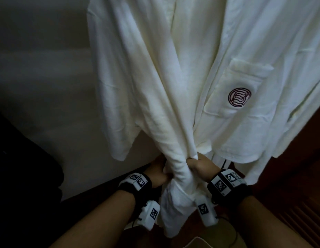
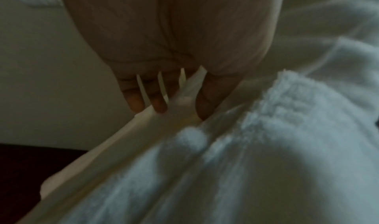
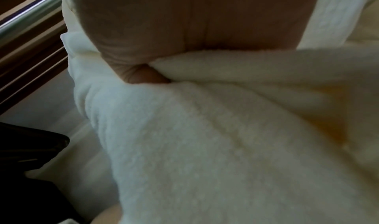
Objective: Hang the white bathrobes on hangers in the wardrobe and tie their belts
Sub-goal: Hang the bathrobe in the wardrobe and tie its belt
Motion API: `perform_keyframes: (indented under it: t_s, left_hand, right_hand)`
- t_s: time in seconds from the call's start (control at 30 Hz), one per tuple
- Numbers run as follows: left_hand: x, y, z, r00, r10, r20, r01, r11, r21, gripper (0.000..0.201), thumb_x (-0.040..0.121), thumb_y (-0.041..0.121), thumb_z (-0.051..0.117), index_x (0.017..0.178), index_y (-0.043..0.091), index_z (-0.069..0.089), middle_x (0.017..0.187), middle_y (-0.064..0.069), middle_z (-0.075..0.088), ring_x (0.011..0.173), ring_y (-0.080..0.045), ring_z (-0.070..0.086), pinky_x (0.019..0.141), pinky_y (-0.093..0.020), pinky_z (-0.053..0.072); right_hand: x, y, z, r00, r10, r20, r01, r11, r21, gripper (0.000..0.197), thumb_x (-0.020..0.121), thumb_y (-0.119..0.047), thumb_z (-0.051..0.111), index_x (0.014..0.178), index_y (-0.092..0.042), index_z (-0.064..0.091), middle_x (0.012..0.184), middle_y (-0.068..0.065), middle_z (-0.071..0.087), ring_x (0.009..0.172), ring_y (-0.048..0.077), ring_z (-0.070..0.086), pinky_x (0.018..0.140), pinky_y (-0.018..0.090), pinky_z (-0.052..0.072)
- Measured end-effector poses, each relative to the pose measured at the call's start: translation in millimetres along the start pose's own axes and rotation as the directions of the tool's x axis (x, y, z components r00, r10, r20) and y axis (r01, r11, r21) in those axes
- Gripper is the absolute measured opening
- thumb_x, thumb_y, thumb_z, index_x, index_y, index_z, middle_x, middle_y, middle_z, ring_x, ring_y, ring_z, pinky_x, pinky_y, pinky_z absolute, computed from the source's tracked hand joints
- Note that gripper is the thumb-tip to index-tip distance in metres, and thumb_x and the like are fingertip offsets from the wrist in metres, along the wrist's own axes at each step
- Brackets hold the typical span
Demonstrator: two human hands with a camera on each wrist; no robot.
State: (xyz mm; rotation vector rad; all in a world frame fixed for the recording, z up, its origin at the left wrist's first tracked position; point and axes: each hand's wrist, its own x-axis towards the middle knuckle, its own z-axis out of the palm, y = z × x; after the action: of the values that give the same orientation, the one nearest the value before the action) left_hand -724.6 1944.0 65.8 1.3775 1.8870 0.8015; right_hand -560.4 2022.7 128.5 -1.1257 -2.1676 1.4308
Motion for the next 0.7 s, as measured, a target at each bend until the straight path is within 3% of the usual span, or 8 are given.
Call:
perform_keyframes:
  t_s: [0.1, 0.17, 0.27, 0.37, 0.43, 0.5, 0.6, 0.7]
  left_hand:
    - [2, 3, 6, 0.994, -0.043, 0.096, 0.05, 0.996, -0.072, 0.041, 0.086, 0.01, 0.066, 0.126, 0.008, 0.057, 0.123, -0.012, 0.064, 0.114, -0.027, 0.06, 0.088, -0.024, 0.046]
    - [-1, -1, 5, 0.994, -0.028, 0.107, 0.044, 0.987, -0.157, 0.031, 0.088, 0.024, 0.065, 0.118, 0.015, 0.063, 0.119, -0.009, 0.067, 0.11, -0.024, 0.063, 0.09, -0.028, 0.048]
    - [-5, -14, -10, 0.997, -0.066, -0.03, 0.059, 0.975, -0.212, 0.027, 0.093, 0.036, 0.061, 0.098, 0.011, 0.066, 0.098, -0.008, 0.07, 0.083, -0.011, 0.063, 0.071, -0.016, 0.048]
    - [-8, -33, -40, 0.967, -0.022, -0.255, 0.02, 1.0, -0.012, 0.027, 0.091, 0.034, 0.065, 0.086, 0.007, 0.061, 0.08, -0.005, 0.063, 0.068, -0.009, 0.055, 0.054, -0.01, 0.037]
    - [-14, -41, -62, 0.946, 0.05, -0.322, -0.02, 0.995, 0.096, 0.022, 0.086, 0.035, 0.07, 0.082, 0.016, 0.059, 0.074, 0.001, 0.063, 0.067, -0.01, 0.056, 0.055, -0.013, 0.038]
    - [-19, -47, -85, 0.932, 0.096, -0.349, -0.025, 0.979, 0.204, 0.02, 0.084, 0.031, 0.072, 0.079, 0.02, 0.055, 0.073, 0.003, 0.061, 0.067, -0.014, 0.056, 0.056, -0.021, 0.04]
    - [-25, -61, -118, 0.904, 0.133, -0.407, 0.029, 0.929, 0.368, 0.021, 0.084, 0.023, 0.071, 0.081, 0.011, 0.053, 0.08, -0.01, 0.061, 0.074, -0.028, 0.059, 0.062, -0.031, 0.039]
    - [-32, -79, -146, 0.892, 0.048, -0.449, 0.168, 0.888, 0.429, 0.02, 0.087, 0.019, 0.065, 0.095, 0.004, 0.055, 0.096, -0.022, 0.062, 0.088, -0.038, 0.061, 0.072, -0.036, 0.042]
  right_hand:
    - [-1, 2, -2, 1.0, -0.006, 0.002, 0.006, 1.0, 0.009, 0.046, 0.067, -0.028, 0.054, 0.093, 0.008, 0.066, 0.091, 0.017, 0.067, 0.082, 0.016, 0.056, 0.065, 0.019, 0.046]
    - [-3, 6, -5, 0.997, -0.012, -0.081, 0.013, 1.0, 0.014, 0.036, 0.067, -0.027, 0.052, 0.077, 0.006, 0.062, 0.072, 0.008, 0.059, 0.069, 0.015, 0.051, 0.055, 0.016, 0.039]
    - [-5, 14, -9, 0.978, -0.042, -0.202, 0.011, 0.989, -0.15, 0.03, 0.074, -0.032, 0.042, 0.066, -0.004, 0.05, 0.062, 0.003, 0.049, 0.057, 0.013, 0.044, 0.052, 0.022, 0.033]
    - [-2, 19, -13, 0.963, -0.052, -0.265, -0.023, 0.961, -0.274, 0.03, 0.09, -0.027, 0.047, 0.065, -0.012, 0.05, 0.063, 0.001, 0.053, 0.06, 0.012, 0.048, 0.056, 0.03, 0.033]
    - [1, 21, -16, 0.969, -0.067, -0.239, -0.027, 0.929, -0.368, 0.028, 0.094, -0.025, 0.051, 0.069, -0.013, 0.057, 0.068, 0.004, 0.059, 0.067, 0.019, 0.055, 0.061, 0.031, 0.035]
    - [3, 22, -23, 0.976, -0.065, -0.206, -0.034, 0.894, -0.446, 0.029, 0.09, -0.039, 0.06, 0.074, -0.016, 0.066, 0.072, 0.001, 0.066, 0.072, 0.017, 0.06, 0.063, 0.03, 0.041]
    - [1, 23, -51, 0.972, -0.013, -0.234, -0.107, 0.864, -0.492, 0.025, 0.083, -0.046, 0.068, 0.069, -0.025, 0.071, 0.072, -0.007, 0.068, 0.079, 0.015, 0.065, 0.067, 0.027, 0.044]
    - [-5, 25, -85, 0.962, 0.031, -0.272, -0.189, 0.794, -0.578, 0.013, 0.086, -0.031, 0.065, 0.088, -0.03, 0.077, 0.101, -0.004, 0.073, 0.097, 0.02, 0.066, 0.081, 0.024, 0.046]
